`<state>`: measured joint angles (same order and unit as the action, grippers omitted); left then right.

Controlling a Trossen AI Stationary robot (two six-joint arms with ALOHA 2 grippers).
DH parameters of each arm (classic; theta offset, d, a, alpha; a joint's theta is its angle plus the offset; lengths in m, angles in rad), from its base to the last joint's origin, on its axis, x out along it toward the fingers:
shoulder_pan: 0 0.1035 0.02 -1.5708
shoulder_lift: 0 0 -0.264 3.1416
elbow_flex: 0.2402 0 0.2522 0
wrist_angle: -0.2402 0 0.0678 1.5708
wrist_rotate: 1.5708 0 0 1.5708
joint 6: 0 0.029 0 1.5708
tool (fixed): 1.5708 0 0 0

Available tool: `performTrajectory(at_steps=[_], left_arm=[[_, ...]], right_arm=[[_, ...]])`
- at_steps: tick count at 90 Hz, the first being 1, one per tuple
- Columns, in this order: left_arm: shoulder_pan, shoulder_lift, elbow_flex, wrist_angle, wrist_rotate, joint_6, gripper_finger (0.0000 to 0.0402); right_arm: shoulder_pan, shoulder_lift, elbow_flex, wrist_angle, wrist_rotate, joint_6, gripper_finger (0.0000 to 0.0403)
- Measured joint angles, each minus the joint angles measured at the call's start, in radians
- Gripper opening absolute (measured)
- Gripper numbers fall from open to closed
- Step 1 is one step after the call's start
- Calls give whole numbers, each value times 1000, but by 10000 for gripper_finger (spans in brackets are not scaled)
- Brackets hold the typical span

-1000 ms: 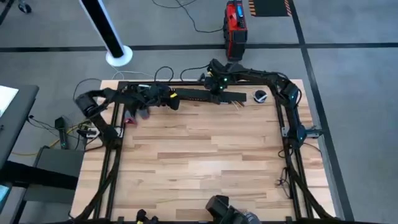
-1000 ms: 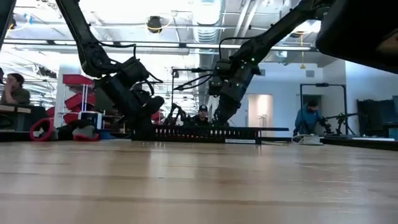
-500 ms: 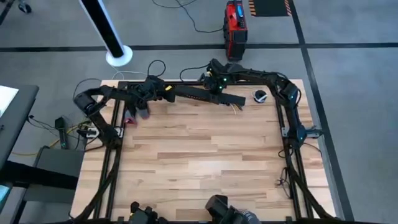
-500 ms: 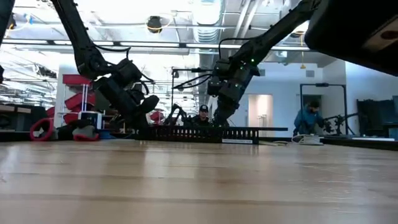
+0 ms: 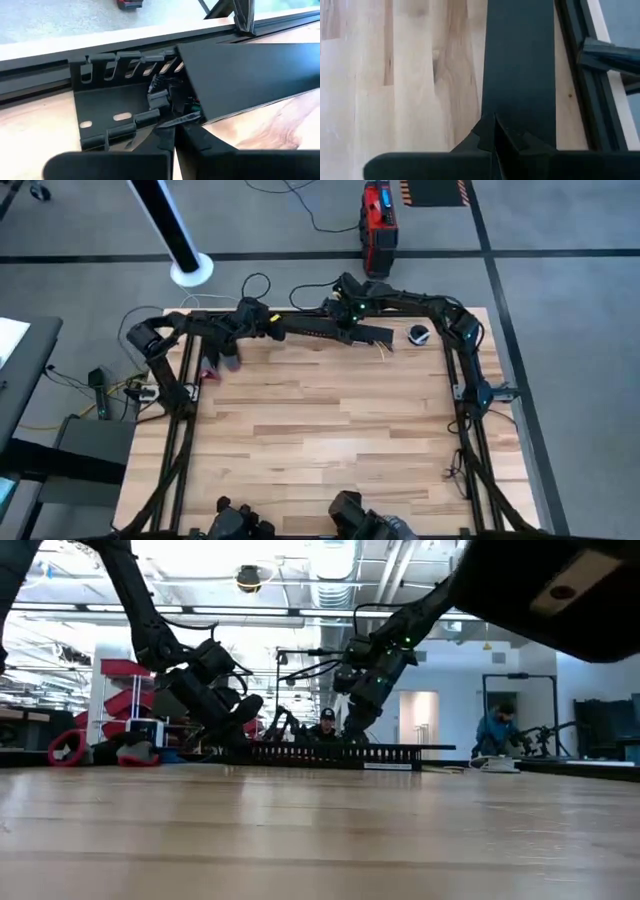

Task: Ziptie cables
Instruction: Close the black cable duct

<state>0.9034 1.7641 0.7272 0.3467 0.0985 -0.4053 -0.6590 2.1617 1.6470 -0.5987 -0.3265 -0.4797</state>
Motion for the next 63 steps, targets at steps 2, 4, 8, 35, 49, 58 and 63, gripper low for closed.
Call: performTrajectory(at_steps=[2,4,8,35,49,58,63], left_arm=[[1,0,0,0,0,0,0],[2,0,1,1,0,0,0],[5,0,2,6,1,0,0],[9,2,8,17,-1,7,0],[12,2,8,15,0,16,0],[12,2,7,15,0,20,0],[12,2,7,15,1,20,0]], right_arm=[[0,0,0,3,-1,0,0],[0,0,0,5,-1,0,0],[0,1,9,-1,-1,0,0],[-4,-4,100,-164,-6,-1,0],[-11,-5,100,-191,22,-7,0],[-11,-6,101,-158,72,0,0],[-13,-6,101,-147,112,5,0]])
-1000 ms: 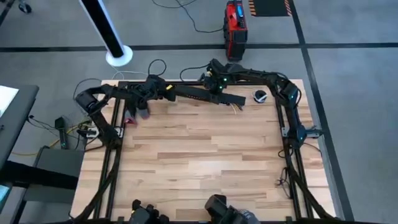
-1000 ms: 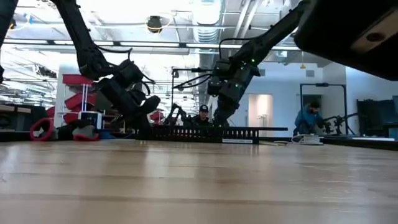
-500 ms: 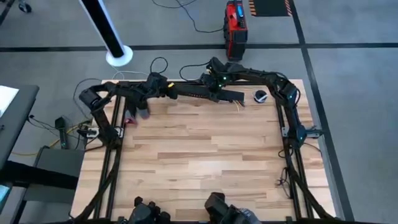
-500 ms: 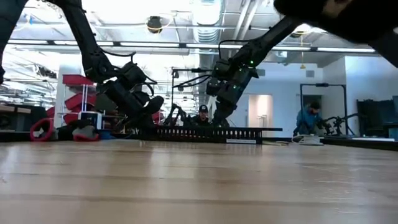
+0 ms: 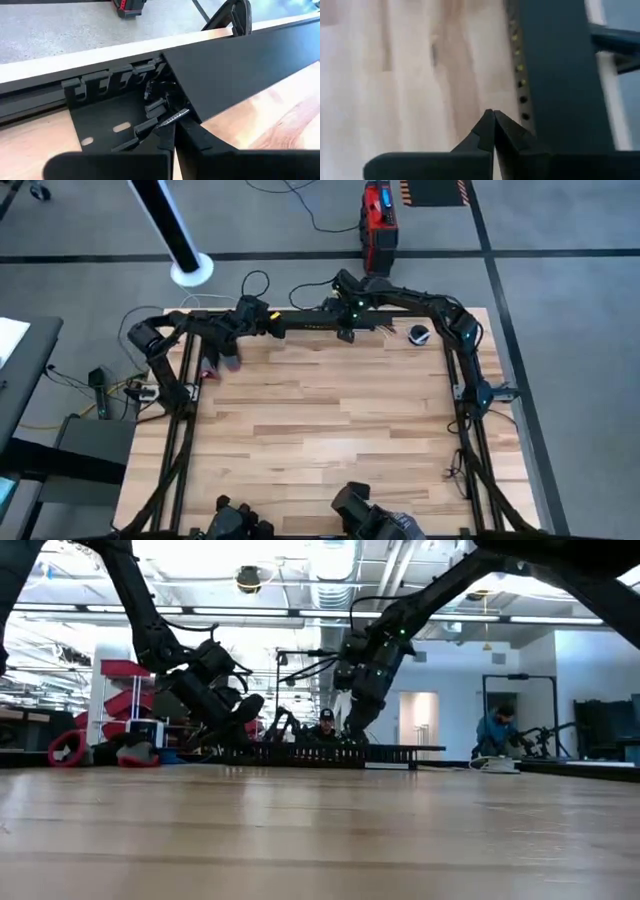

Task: Ziptie cables
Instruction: Close the black cable duct

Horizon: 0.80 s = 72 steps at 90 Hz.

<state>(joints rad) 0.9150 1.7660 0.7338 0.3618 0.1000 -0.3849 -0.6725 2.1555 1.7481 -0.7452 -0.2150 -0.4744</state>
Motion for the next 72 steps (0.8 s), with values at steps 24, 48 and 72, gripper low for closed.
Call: performTrajectory(at_steps=[24,48,72], left_arm=[[1,0,-1,-2,9,8,0],[1,-1,-2,-4,9,8,0],[3,-5,-4,4,43,2,0]], right_arm=[[-47,16,-17,45,34,30,0],[-23,35,-16,70,35,14,0],[-13,38,-18,96,22,6,0]])
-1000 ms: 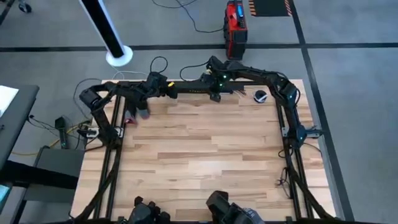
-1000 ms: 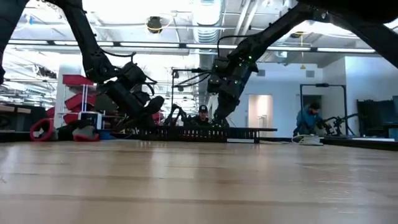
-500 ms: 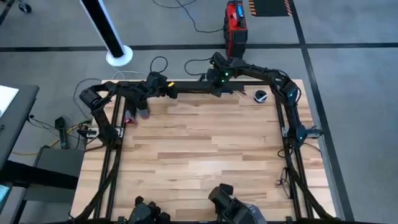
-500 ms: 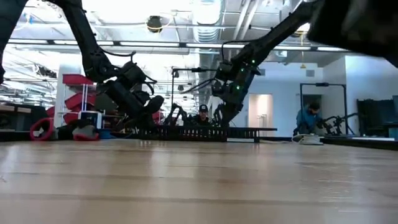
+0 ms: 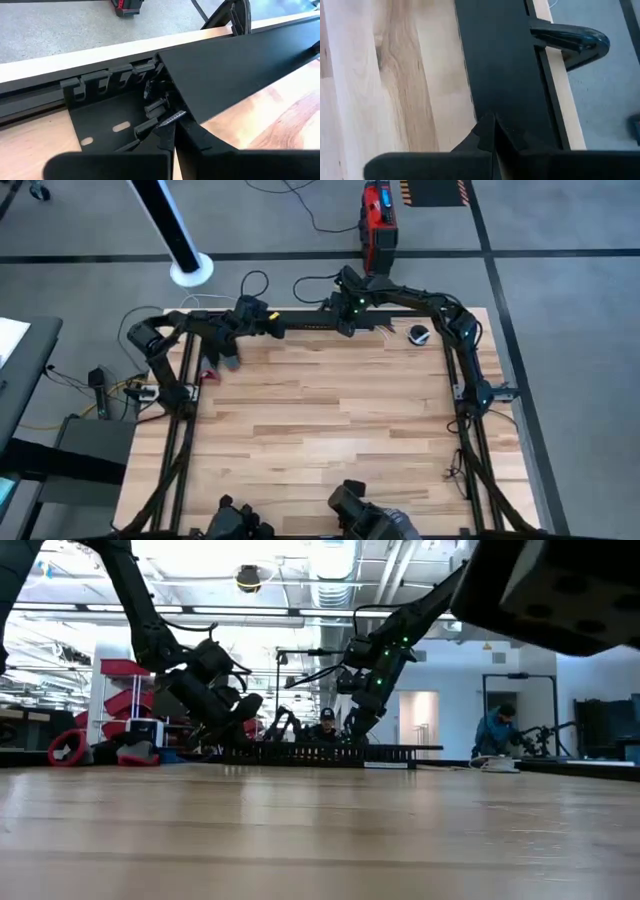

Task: Ziptie cables
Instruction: Close the black cable duct

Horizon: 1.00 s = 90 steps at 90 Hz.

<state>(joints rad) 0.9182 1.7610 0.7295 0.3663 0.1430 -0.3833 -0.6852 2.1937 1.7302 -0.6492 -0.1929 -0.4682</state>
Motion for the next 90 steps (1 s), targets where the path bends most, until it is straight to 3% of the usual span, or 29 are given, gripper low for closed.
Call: performTrajectory(at_steps=[40,73,90], left_arm=[[-2,-189,0,-257,31,75,0],[-1,-324,3,-446,-169,175,0],[-29,-364,4,-503,-51,218,0]], right_arm=[[-15,1,1,0,-41,16,0],[-16,3,-1,-23,-43,18,0],[-16,3,-2,-20,-44,15,0]])
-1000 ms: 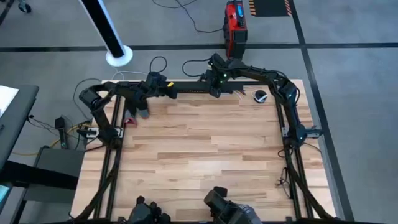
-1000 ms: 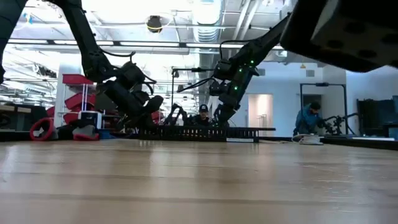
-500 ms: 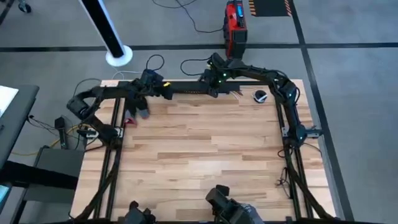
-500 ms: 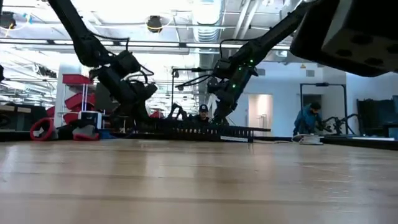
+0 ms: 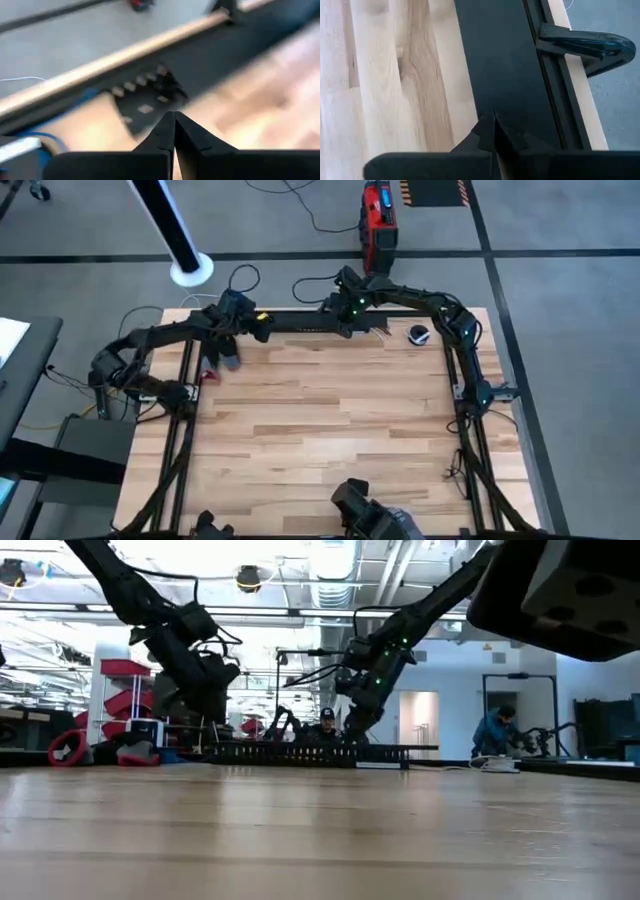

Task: Ziptie cables
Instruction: Close the black cable duct

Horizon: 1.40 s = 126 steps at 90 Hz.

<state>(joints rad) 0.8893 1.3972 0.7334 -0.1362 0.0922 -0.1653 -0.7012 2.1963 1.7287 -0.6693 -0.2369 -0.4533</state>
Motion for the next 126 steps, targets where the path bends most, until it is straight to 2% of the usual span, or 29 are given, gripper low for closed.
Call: performTrajectory(at_steps=[7,17,42,64,97,126], left_arm=[[-19,6,0,-58,29,13,0],[-37,55,0,-68,14,15,0],[-4,185,-1,134,-55,-44,0],[47,271,-1,181,-49,-66,0],[88,290,-4,231,21,-66,0],[91,290,-4,237,23,-45,0]], right_arm=[[0,0,0,3,0,0,0],[0,0,0,8,0,-1,0],[1,0,-1,16,-1,-8,0],[2,1,-1,32,-20,-20,0],[12,-5,-4,122,-48,-61,0],[16,-48,20,56,-27,-68,0]])
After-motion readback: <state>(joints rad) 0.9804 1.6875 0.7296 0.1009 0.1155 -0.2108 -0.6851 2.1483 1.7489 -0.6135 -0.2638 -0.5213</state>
